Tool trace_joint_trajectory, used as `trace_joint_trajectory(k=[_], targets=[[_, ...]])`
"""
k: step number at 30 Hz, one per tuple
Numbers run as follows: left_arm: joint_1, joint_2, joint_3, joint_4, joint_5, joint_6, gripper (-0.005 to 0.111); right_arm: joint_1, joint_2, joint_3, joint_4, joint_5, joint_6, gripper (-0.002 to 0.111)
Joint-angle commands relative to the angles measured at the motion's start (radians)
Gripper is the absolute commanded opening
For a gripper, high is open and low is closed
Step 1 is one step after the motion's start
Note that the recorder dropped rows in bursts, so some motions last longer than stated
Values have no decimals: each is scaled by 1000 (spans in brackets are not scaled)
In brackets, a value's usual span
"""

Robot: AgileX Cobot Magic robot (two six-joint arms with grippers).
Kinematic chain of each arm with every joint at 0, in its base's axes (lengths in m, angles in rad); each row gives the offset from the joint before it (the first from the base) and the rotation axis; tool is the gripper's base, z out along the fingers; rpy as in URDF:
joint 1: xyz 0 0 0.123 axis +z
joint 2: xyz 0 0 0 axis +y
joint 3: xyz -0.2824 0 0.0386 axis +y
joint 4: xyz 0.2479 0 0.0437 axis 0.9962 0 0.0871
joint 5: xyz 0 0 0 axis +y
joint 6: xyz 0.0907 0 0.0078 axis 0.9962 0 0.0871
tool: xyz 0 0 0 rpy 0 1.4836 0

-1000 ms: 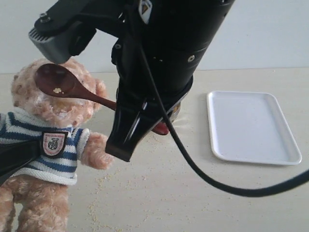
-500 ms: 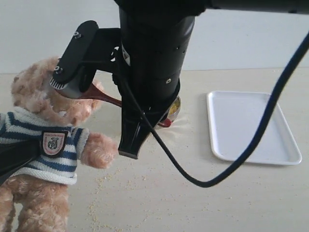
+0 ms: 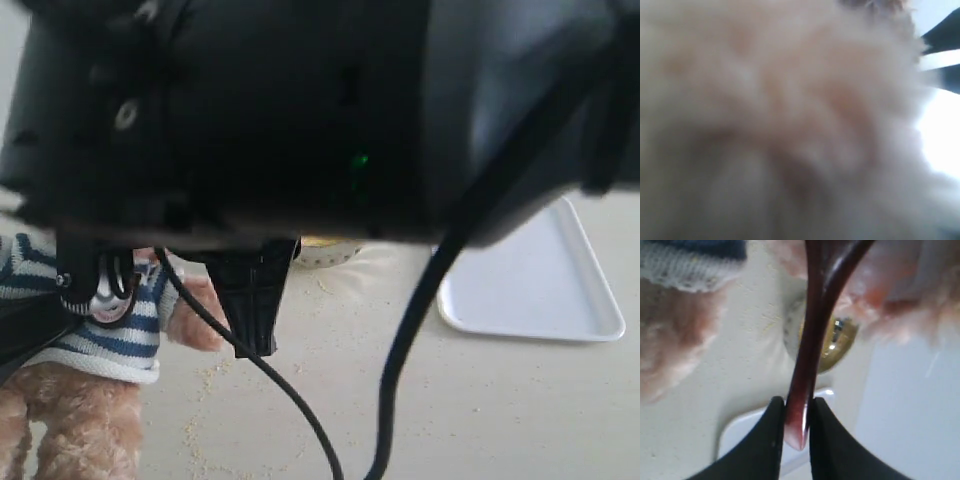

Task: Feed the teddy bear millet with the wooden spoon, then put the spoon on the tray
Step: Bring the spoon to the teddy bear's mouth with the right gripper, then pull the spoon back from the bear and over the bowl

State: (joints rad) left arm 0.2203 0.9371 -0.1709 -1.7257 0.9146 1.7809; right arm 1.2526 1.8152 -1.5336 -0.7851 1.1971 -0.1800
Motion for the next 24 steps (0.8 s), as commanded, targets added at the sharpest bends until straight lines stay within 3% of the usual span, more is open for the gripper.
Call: trace_joint_trajectory(k=[1,15,24], targets=[[3,2,-4,-19,23,1,5,41,32,-2,-209,24,70,0],[3,2,-4,-19,23,1,5,28,-20,-2,-224,24,119,0],[3,2,-4,-19,23,1,5,-120,-132,-2,74,24,99,0]])
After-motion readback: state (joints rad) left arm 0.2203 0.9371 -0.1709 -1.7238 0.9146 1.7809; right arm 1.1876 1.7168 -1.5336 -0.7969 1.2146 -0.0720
